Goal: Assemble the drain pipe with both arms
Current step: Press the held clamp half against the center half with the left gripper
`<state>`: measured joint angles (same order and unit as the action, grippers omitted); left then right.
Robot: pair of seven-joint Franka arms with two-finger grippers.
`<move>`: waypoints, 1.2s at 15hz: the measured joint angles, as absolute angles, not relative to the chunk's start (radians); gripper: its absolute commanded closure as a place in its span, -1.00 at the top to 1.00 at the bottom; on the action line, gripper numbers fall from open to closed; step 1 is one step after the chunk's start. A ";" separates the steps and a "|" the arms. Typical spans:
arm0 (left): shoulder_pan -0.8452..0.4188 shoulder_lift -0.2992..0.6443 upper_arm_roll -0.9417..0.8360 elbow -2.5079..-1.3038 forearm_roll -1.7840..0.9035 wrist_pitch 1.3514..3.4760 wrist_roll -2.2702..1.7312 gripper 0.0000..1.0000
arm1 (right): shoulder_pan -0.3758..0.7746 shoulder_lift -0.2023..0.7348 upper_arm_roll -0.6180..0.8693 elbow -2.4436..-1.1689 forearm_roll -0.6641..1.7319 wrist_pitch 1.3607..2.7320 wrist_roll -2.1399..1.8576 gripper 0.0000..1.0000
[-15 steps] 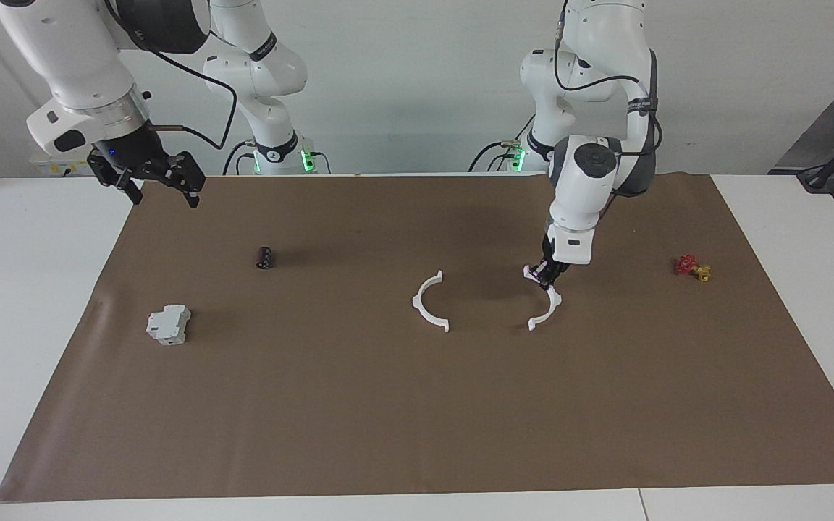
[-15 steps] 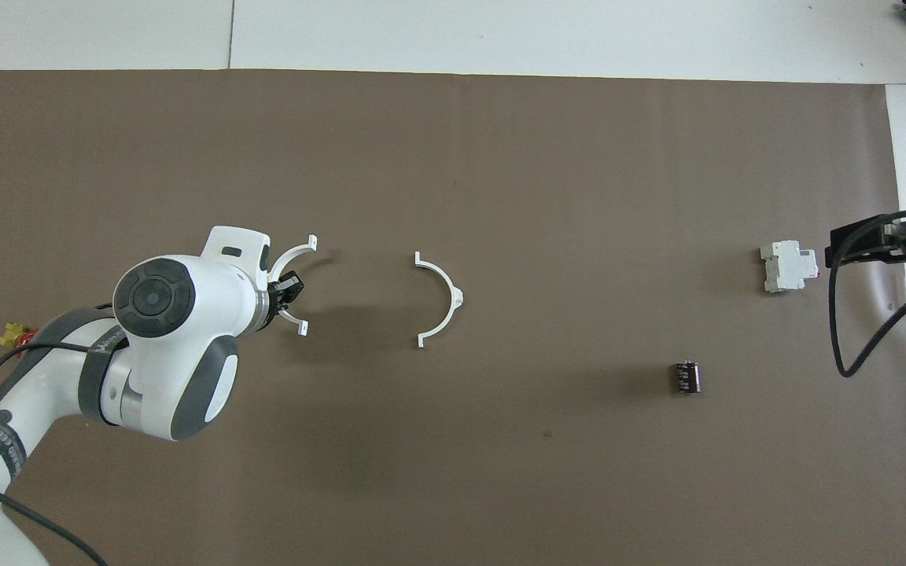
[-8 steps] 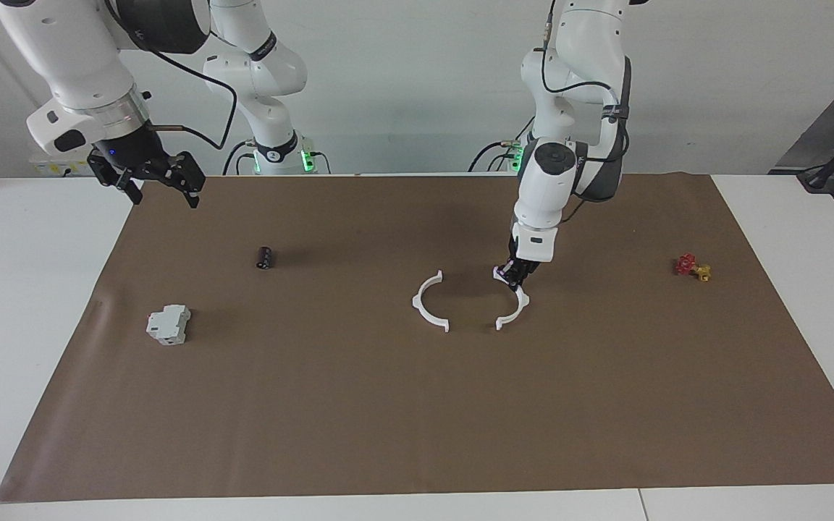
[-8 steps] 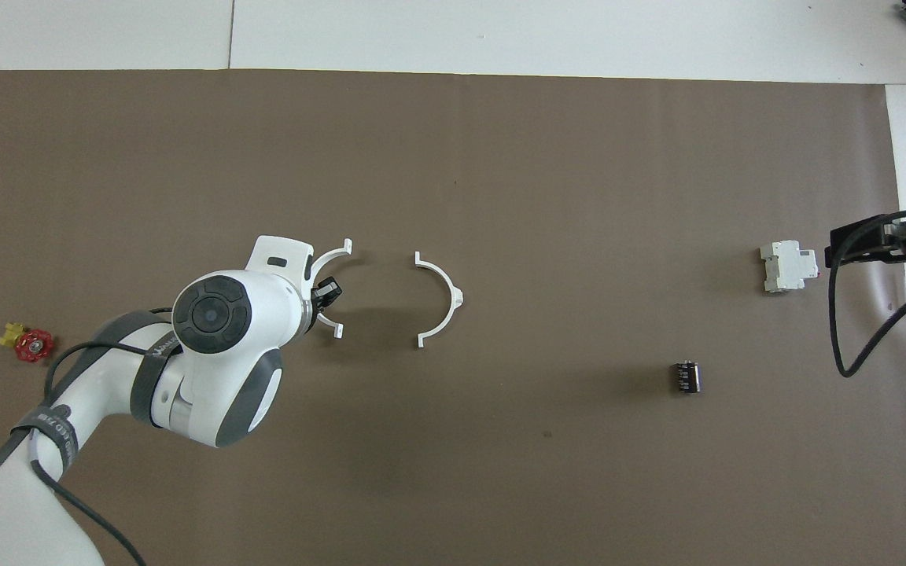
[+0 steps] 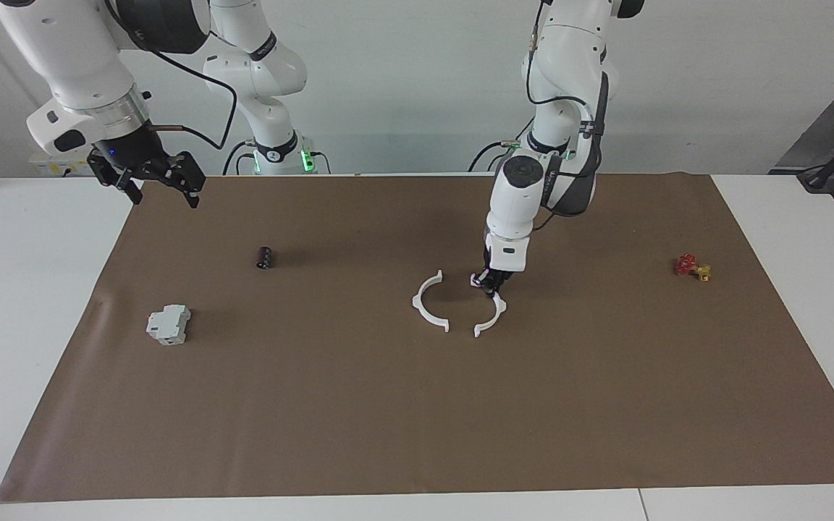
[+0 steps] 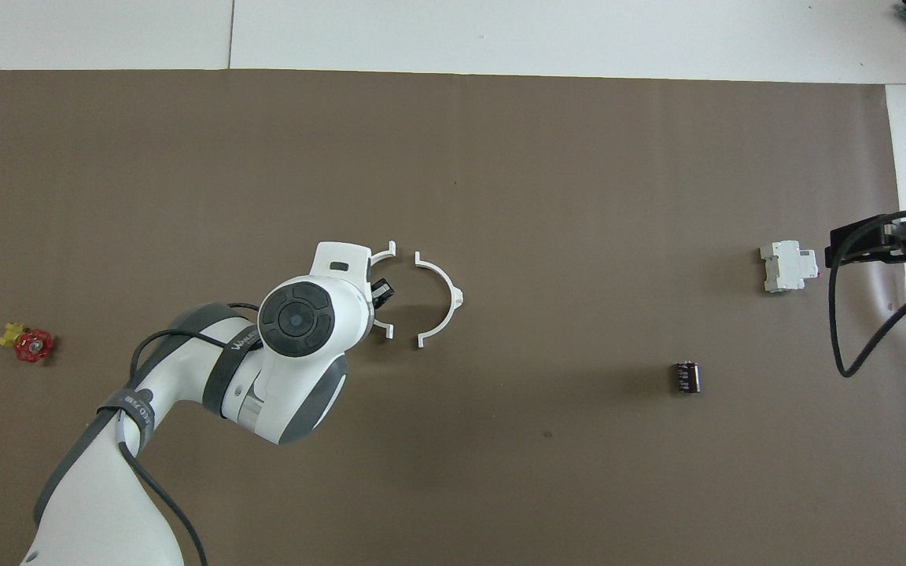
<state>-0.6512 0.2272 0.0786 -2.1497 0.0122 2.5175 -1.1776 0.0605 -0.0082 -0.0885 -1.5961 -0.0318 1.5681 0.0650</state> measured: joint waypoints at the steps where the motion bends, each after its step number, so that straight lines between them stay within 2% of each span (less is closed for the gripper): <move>1: -0.660 0.228 0.079 -2.144 0.012 2.516 -1.188 -1.00 | 0.061 -0.008 -0.088 -1.596 -0.032 1.568 0.065 1.00; 18: -0.665 0.244 0.092 -2.131 0.032 2.451 -1.259 -1.00 | 0.061 -0.008 -0.088 -1.596 -0.032 1.568 0.065 1.00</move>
